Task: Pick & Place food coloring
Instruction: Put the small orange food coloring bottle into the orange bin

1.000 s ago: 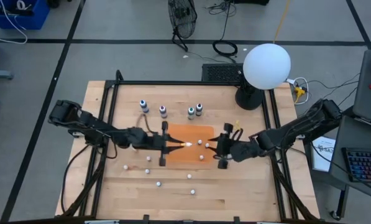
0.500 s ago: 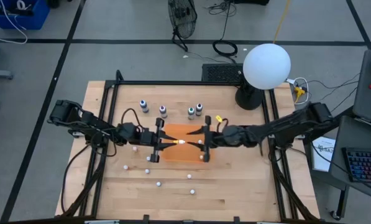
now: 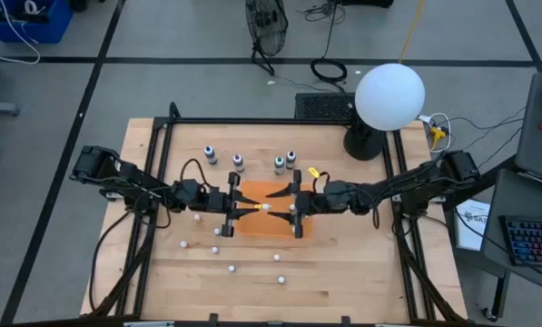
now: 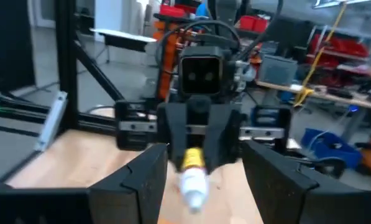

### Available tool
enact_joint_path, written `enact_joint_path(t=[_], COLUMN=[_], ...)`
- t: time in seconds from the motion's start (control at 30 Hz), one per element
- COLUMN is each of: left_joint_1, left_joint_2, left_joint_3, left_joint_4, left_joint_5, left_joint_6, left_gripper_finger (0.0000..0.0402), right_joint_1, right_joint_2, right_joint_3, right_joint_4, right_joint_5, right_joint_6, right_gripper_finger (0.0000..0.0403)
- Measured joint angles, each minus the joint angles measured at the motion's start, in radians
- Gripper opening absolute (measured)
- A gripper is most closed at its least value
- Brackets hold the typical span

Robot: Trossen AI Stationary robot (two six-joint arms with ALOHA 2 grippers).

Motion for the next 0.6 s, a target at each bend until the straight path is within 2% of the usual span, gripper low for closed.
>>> enact_joint_path(t=[0.27, 0.6], left_joint_1=[0.005, 0.005], left_joint_2=[0.000, 0.000], left_joint_3=[0.000, 0.000], left_joint_4=[0.003, 0.008], left_joint_5=[-0.004, -0.003], left_joint_6=[0.007, 0.026], left_gripper_finger=[0.0052, 0.0052], right_joint_1=[-0.006, -0.019], right_joint_2=[0.003, 0.016], right_joint_3=[-0.001, -0.001], right_joint_4=[-0.017, -0.016], right_joint_5=[-0.001, 0.004], right_joint_6=[0.014, 0.004], right_gripper_finger=[0.0202, 0.0245])
